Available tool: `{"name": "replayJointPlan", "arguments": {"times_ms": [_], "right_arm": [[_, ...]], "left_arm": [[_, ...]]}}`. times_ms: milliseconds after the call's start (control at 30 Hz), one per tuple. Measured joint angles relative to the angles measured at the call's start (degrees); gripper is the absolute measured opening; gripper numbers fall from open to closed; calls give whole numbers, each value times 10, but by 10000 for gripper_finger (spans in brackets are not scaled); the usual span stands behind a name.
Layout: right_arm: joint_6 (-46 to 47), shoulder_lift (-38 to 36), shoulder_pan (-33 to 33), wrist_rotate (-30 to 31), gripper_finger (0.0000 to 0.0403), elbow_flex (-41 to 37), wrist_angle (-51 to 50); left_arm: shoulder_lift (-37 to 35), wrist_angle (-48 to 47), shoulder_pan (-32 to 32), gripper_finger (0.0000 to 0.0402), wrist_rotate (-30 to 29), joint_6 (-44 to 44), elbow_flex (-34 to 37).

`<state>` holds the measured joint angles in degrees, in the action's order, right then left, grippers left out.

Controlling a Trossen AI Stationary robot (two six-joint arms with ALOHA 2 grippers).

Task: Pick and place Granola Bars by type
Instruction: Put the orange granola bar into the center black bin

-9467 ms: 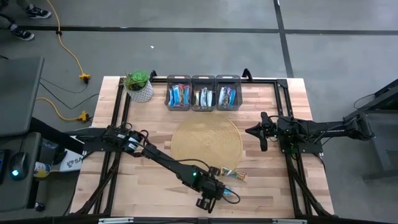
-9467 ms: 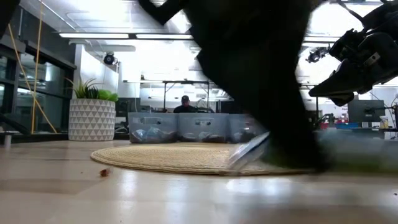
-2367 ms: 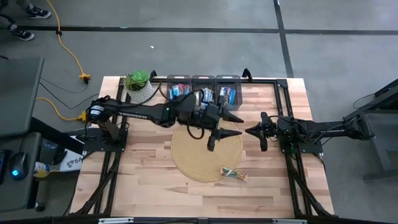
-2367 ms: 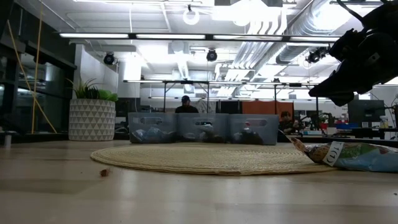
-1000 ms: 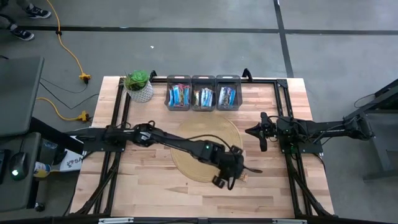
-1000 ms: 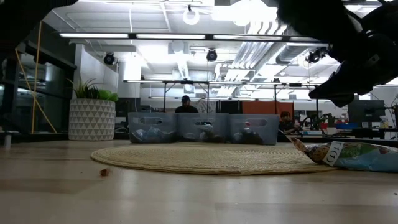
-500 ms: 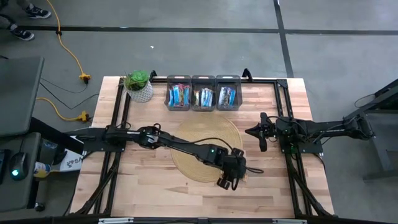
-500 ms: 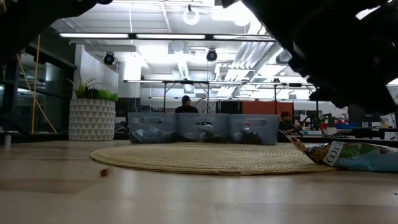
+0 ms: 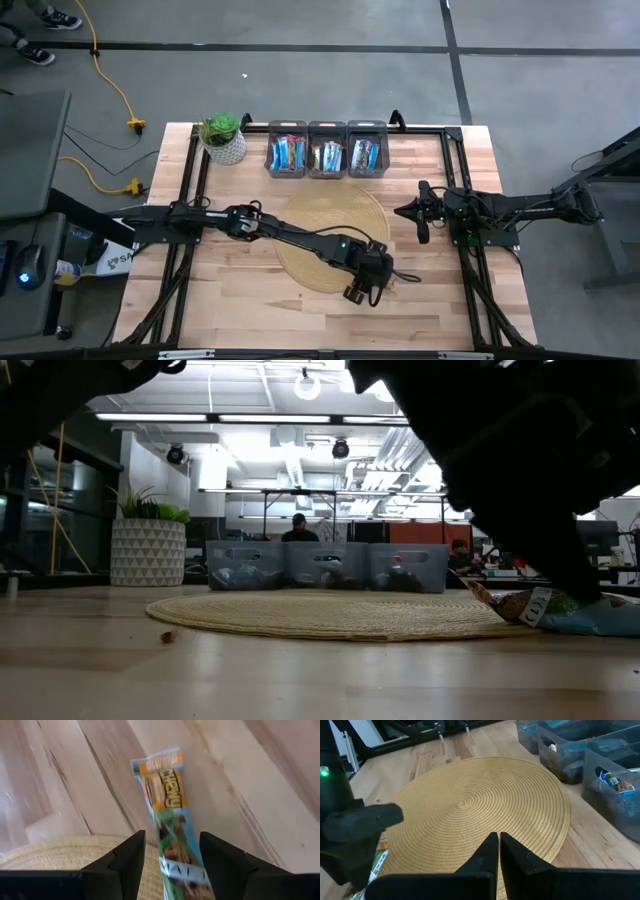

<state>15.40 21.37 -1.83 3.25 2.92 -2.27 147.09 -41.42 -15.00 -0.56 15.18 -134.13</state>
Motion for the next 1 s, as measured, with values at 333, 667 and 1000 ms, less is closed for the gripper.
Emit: {"name": "replayJointPlan", "arguments": {"times_ms": [333,667,1000], "right_arm": [[0,0,0,0,0,0,0],[0,0,0,0,0,0,0],[0,0,0,0,0,-1,0]], "left_arm": [[11,-9,0,184,3,-5,0],[31,3,0,184,30,-9,-3],[36,23,0,149,29,-37,-2]]}}
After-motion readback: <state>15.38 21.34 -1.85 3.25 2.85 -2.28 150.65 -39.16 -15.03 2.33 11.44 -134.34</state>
